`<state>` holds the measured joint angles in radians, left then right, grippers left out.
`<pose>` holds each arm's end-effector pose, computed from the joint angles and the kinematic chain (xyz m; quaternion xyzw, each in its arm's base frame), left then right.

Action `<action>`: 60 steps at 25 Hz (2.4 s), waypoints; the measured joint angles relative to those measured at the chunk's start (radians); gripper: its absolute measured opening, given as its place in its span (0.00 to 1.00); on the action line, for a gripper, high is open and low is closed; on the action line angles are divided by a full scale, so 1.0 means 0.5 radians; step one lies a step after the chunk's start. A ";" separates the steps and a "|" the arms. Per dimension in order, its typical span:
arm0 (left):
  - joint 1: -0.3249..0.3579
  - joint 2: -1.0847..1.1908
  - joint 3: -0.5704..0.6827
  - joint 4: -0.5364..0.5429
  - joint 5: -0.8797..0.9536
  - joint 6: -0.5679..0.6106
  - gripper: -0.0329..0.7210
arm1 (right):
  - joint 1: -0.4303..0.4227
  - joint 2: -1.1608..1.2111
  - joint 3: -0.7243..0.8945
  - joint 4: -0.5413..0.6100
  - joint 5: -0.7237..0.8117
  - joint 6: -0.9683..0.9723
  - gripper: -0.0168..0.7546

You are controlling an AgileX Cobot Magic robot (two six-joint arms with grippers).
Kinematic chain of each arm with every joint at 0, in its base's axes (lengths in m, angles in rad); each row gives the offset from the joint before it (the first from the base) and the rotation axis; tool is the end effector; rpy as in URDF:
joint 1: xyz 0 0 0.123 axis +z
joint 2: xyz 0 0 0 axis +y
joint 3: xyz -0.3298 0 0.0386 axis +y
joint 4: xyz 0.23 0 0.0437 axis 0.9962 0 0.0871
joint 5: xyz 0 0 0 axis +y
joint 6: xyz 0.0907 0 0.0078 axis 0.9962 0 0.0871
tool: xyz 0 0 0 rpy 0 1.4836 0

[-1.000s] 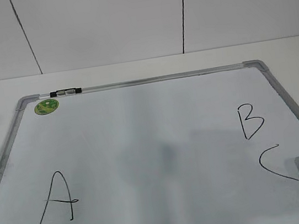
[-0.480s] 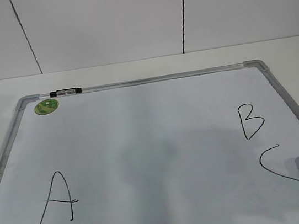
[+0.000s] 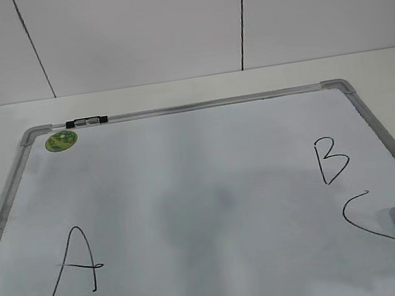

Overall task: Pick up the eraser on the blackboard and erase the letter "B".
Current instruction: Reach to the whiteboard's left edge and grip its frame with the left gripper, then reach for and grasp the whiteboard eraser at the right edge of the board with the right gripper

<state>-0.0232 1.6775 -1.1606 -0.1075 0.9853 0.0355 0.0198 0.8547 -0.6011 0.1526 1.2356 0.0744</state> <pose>0.3090 -0.0153 0.2816 0.0031 0.9959 -0.0465 0.0780 0.0613 0.0143 0.2930 0.0460 0.9927 0.0777 0.0805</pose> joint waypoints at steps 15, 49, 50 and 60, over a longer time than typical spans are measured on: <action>0.000 0.455 -0.158 -0.042 -0.103 0.060 0.36 | 0.000 0.000 -0.003 0.003 -0.003 0.000 0.78; 0.000 0.563 -0.183 -0.090 -0.094 0.049 0.07 | 0.000 0.060 -0.003 -0.016 -0.106 -0.149 0.89; 0.000 0.563 -0.183 -0.090 -0.094 0.049 0.07 | 0.000 0.089 -0.003 -0.017 -0.126 -0.149 0.89; 0.000 0.563 -0.183 -0.090 -0.094 0.045 0.07 | 0.000 0.513 -0.056 -0.025 -0.352 -0.163 0.90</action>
<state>-0.0232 1.9590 -1.2518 -0.1523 0.9381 0.0581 0.0198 1.1110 -0.6293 0.1403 1.0595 -0.0072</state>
